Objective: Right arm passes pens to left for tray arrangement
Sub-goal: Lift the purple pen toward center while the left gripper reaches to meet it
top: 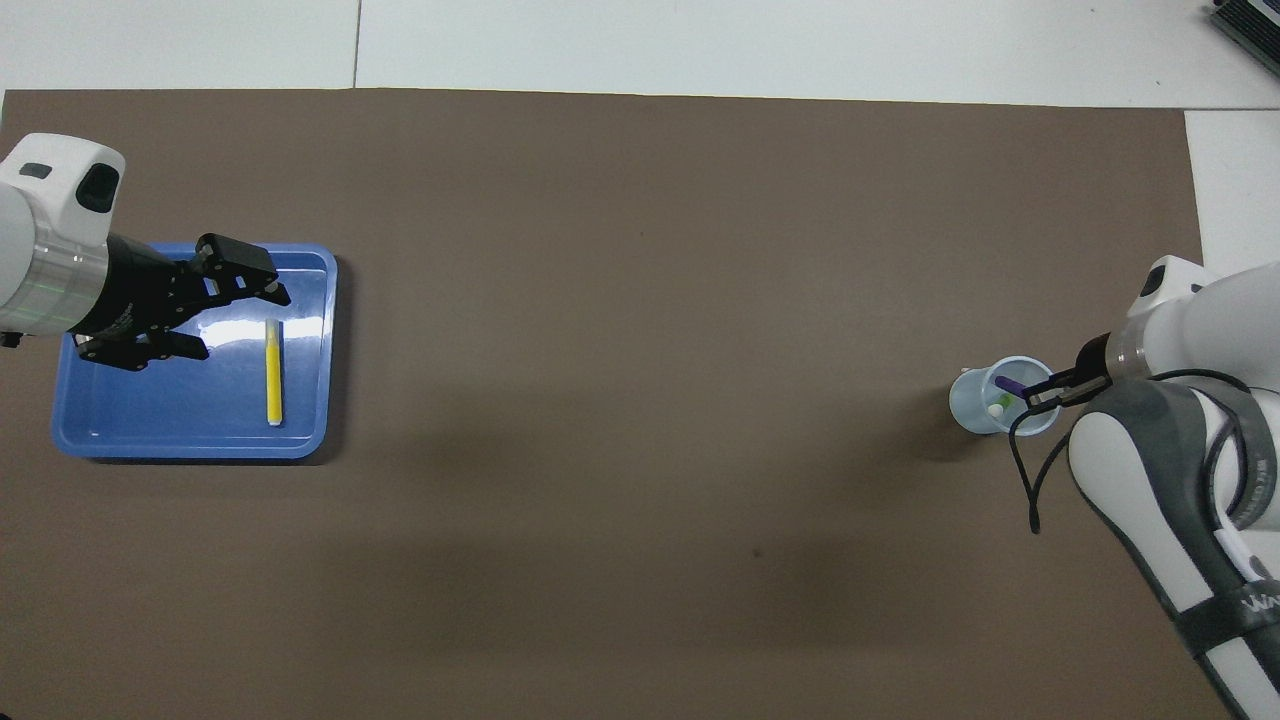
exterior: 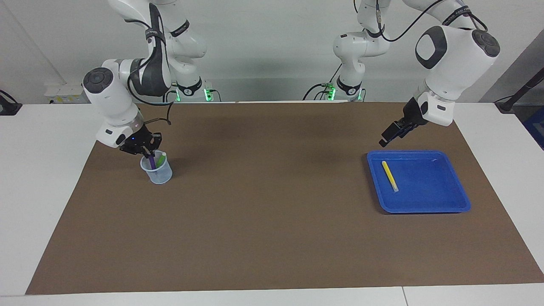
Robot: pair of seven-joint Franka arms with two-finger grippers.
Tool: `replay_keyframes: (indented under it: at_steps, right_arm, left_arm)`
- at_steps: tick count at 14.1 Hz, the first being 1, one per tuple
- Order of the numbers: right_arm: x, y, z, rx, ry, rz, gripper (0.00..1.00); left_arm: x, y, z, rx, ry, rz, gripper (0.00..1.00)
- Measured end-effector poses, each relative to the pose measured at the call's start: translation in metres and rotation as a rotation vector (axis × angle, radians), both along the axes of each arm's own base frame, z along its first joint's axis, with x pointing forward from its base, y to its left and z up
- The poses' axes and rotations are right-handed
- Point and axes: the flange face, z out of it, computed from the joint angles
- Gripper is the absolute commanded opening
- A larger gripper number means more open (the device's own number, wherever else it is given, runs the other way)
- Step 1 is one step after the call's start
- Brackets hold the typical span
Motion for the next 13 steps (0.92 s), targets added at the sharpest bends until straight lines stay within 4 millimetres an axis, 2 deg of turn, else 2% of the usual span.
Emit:
replay_keyframes:
  at_steps: [6,10,13]
  right_arm:
    - [0.013,0.000,0.036,-0.022,-0.011,0.080,0.00]
    - [0.021,0.011,0.093,-0.028,-0.002,0.106,0.00]
    - [0.023,0.019,0.126,0.034,-0.009,0.089,0.00]
  left_arm:
    - [0.000,-0.002,0.000,-0.001,0.000,-0.001,1.00]
    - [-0.003,-0.014,0.002,-0.012,0.009,0.025,1.00]
    - [-0.007,-0.031,0.006,-0.025,0.023,0.086,1.00]
